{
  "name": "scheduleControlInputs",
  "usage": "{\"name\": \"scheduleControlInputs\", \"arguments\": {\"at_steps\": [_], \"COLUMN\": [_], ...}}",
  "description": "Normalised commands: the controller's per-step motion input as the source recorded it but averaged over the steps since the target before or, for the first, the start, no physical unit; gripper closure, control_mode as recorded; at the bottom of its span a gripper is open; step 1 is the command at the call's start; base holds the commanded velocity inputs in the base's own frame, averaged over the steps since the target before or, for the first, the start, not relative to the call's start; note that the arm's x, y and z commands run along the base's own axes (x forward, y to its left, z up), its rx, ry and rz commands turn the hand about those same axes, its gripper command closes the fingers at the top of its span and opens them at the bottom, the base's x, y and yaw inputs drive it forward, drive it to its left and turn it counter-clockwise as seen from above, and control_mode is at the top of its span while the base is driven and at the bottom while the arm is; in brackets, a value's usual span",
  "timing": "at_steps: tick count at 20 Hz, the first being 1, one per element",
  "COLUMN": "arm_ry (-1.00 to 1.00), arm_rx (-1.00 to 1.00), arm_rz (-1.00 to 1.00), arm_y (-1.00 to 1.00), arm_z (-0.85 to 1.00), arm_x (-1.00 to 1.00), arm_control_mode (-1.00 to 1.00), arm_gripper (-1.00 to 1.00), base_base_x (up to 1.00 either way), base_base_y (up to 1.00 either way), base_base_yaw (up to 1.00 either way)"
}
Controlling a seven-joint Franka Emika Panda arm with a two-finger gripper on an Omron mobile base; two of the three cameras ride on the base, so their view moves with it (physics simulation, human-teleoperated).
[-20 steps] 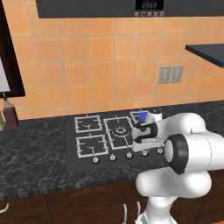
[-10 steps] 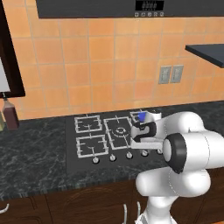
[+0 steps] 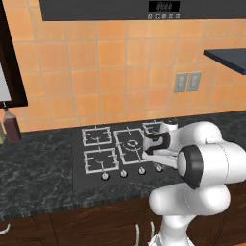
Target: Turn off the rear right burner of the stove.
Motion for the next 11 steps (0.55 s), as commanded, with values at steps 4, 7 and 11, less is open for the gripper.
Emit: {"name": "scheduleControlInputs", "arguments": {"at_steps": [4, 7, 11], "arm_ry": [0.06, 0.1, 0.03], "arm_rx": [0.02, 0.0, -0.01], "arm_rz": [-0.33, -0.08, 0.0], "arm_y": [0.0, 0.0, 0.0], "arm_z": [-0.34, -0.16, -0.07], "arm_x": [0.0, 0.0, 0.0], "arm_control_mode": [-1.0, -1.0, -1.0], "arm_gripper": [1.0, 1.0, 1.0], "base_base_x": [0.0, 0.0, 0.0], "base_base_y": [0.0, 0.0, 0.0], "base_base_yaw": [0.0, 0.0, 0.0]}}
